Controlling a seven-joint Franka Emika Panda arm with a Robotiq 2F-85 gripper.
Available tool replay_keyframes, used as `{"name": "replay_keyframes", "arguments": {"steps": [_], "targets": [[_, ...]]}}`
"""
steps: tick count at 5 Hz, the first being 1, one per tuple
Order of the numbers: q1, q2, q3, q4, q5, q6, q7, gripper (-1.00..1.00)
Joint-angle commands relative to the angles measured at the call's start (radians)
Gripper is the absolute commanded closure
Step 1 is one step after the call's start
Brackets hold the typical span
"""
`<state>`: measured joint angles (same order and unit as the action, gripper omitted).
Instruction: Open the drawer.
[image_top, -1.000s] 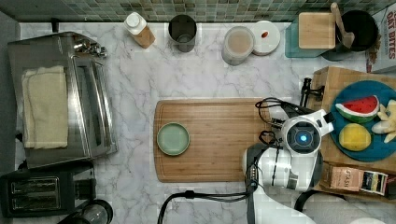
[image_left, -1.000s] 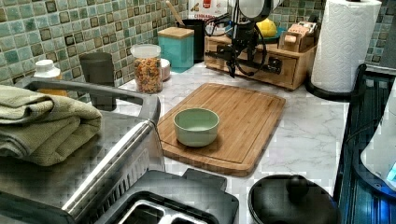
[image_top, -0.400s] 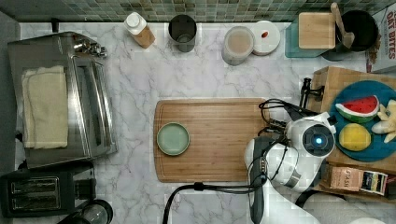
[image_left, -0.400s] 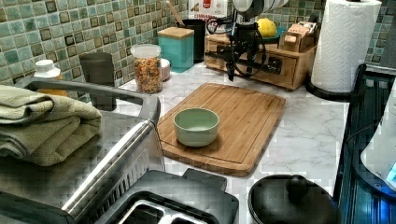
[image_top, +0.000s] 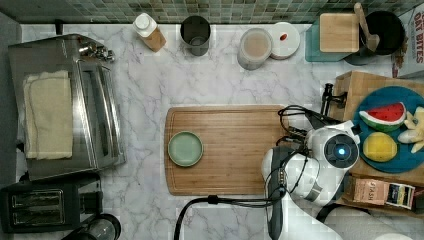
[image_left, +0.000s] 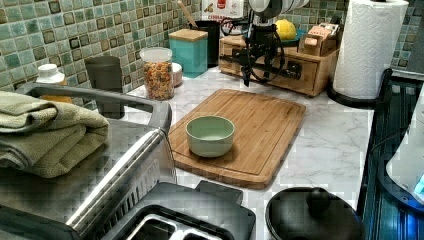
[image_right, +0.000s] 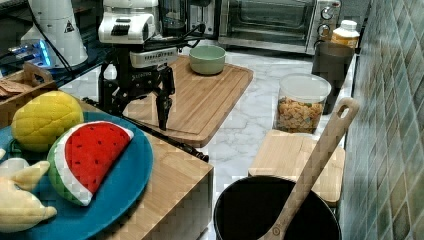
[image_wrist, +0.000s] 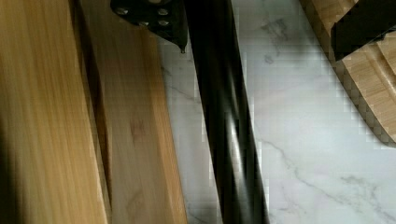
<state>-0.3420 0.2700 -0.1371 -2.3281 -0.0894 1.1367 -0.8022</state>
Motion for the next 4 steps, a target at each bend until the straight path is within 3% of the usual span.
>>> {"name": "replay_keyframes", "arguments": {"steps": [1, 2, 4], "targets": [[0.316, -0.022, 0.195, -0.053, -0.097, -0.007, 0.357, -1.00], [0.340, -0.029, 0.229, -0.067, -0.139, 0.020, 0.360, -1.00], [0.396, -0.059, 0.242, -0.041, -0.205, -0.084, 0.403, -1.00]]}}
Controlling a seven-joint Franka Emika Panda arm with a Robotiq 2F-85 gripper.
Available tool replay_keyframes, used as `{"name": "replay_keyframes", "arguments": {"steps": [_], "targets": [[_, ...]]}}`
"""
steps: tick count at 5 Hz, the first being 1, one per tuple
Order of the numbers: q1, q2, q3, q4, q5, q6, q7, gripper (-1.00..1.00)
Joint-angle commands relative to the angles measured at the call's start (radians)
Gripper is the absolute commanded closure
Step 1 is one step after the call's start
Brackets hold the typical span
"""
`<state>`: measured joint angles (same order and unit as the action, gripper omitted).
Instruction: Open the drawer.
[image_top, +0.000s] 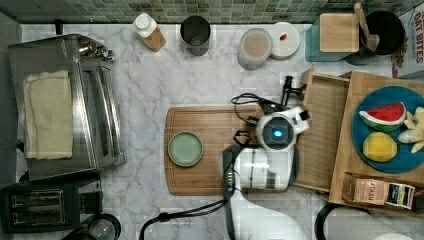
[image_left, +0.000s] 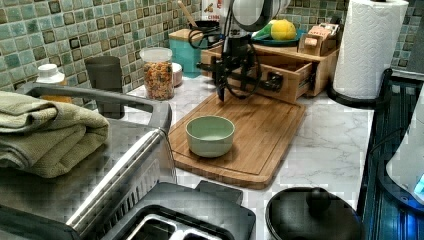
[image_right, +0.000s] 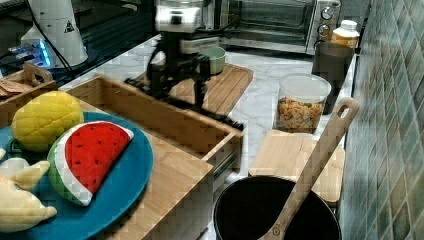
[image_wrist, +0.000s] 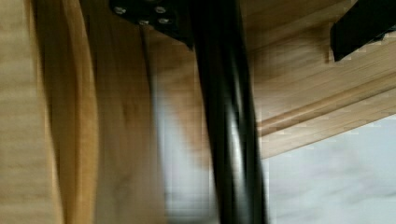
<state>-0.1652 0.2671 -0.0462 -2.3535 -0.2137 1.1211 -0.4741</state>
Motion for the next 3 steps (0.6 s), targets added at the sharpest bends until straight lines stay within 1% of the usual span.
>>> {"name": "replay_keyframes", "arguments": {"steps": [1, 2, 3], "targets": [[0.214, -0.100, 0.148, -0.034, -0.039, -0.088, 0.077, -1.00], [0.234, -0.100, 0.128, -0.034, -0.033, -0.087, 0.073, -1.00], [0.235, -0.100, 0.128, -0.034, -0.033, -0.087, 0.073, -1.00]]}}
